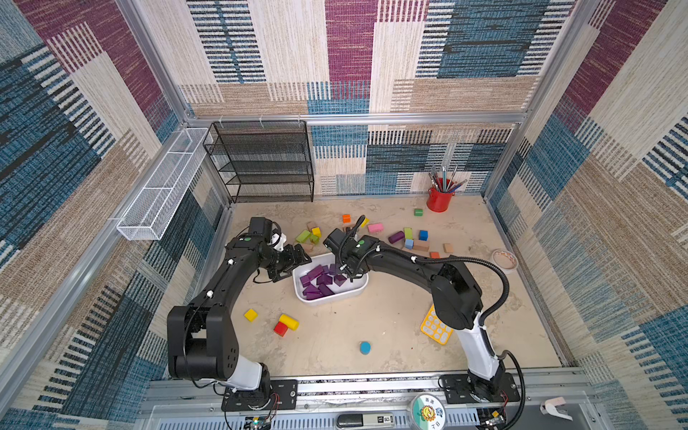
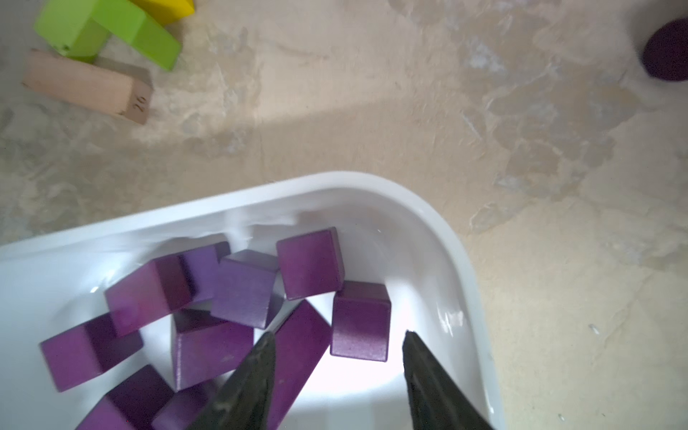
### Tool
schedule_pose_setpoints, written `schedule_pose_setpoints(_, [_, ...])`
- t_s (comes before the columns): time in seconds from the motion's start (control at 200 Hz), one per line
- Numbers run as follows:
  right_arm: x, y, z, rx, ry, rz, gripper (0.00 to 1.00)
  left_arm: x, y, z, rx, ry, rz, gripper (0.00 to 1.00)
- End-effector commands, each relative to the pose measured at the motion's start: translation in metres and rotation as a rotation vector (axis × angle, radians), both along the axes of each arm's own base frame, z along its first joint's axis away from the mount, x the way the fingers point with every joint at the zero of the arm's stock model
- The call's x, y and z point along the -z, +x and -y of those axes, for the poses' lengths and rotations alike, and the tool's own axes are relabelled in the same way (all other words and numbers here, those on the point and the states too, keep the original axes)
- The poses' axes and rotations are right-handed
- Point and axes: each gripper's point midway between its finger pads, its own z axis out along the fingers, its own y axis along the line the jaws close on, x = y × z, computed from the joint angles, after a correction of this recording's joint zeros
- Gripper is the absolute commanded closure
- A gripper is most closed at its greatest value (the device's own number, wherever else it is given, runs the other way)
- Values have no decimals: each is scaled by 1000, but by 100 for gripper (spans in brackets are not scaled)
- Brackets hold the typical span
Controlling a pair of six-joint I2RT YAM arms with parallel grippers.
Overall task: Pick purple bricks into the storage bin
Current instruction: Place the building block in the storage box.
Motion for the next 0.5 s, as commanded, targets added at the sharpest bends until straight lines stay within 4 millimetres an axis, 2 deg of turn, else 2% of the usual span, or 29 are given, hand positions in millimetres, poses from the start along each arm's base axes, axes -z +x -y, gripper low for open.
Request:
schedule_pose_setpoints(0.0, [-22, 7, -2, 0, 21, 56, 43, -4, 1, 1, -6, -14, 9, 12])
schedule_pose_setpoints(0.235, [-49, 15, 13, 26, -6, 135, 41, -6, 1, 3, -3, -27, 14, 12])
schedule_pose_setpoints(0.491, [-64, 20, 34, 67, -26, 165, 41, -14, 3, 10, 3, -75, 40, 12])
